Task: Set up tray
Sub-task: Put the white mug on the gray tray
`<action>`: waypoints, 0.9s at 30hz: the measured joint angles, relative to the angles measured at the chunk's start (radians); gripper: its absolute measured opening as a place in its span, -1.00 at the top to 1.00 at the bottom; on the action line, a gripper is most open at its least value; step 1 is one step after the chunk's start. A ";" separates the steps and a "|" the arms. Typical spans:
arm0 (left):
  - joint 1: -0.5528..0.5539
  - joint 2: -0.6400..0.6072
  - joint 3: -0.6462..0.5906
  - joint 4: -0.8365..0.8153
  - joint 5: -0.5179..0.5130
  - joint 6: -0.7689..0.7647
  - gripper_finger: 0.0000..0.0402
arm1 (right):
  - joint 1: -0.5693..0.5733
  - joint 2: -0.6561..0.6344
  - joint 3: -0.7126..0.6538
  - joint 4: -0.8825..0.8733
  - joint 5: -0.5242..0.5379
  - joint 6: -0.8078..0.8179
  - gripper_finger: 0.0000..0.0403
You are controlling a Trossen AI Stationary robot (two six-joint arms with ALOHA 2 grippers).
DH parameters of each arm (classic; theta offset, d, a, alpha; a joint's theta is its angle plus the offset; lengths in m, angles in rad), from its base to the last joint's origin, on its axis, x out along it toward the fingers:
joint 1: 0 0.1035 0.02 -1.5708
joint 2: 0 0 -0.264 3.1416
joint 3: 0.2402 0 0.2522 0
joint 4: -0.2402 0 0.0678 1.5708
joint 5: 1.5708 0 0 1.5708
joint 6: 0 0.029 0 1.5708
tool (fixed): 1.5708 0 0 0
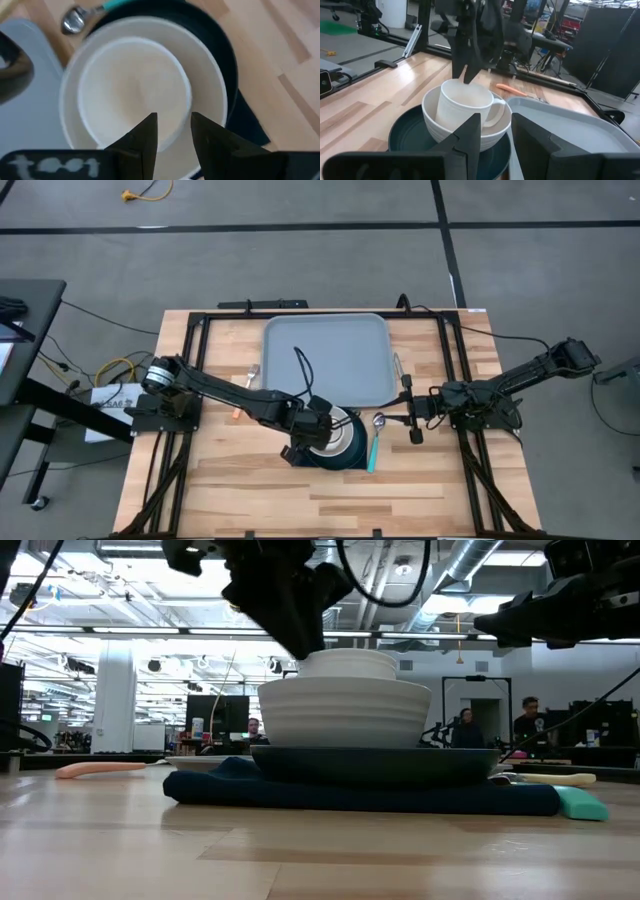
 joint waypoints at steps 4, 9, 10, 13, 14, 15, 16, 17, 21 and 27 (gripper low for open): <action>0.004 0.021 0.001 0.006 0.012 0.000 0.47 | 0.000 0.000 0.000 -0.001 0.000 0.000 0.49; 0.018 0.031 0.001 -0.002 0.045 0.000 0.47 | 0.000 0.000 0.000 0.000 0.000 0.000 0.49; 0.022 0.031 0.001 -0.001 0.051 -0.001 0.47 | 0.000 0.000 0.000 -0.002 0.000 0.000 0.49; 0.031 0.030 0.001 0.004 0.052 -0.005 0.47 | 0.000 0.000 0.000 0.000 0.000 -0.001 0.49; 0.033 0.030 0.001 0.004 0.052 -0.010 0.47 | 0.000 0.000 0.000 0.000 0.000 -0.001 0.49; 0.036 0.030 0.001 0.007 0.052 -0.014 0.47 | 0.000 0.000 0.000 0.000 0.000 -0.001 0.49; 0.038 0.030 0.001 0.007 0.053 -0.018 0.47 | 0.000 0.000 0.000 0.000 0.000 -0.001 0.49; 0.040 0.030 0.001 0.006 0.053 -0.023 0.47 | 0.000 0.000 0.000 0.000 0.000 -0.001 0.49; 0.043 0.030 0.001 0.007 0.052 -0.025 0.49 | 0.000 0.000 0.000 0.000 0.000 -0.001 0.49; 0.044 0.030 0.001 0.007 0.051 -0.026 0.66 | 0.000 0.000 0.000 0.000 0.000 -0.001 0.49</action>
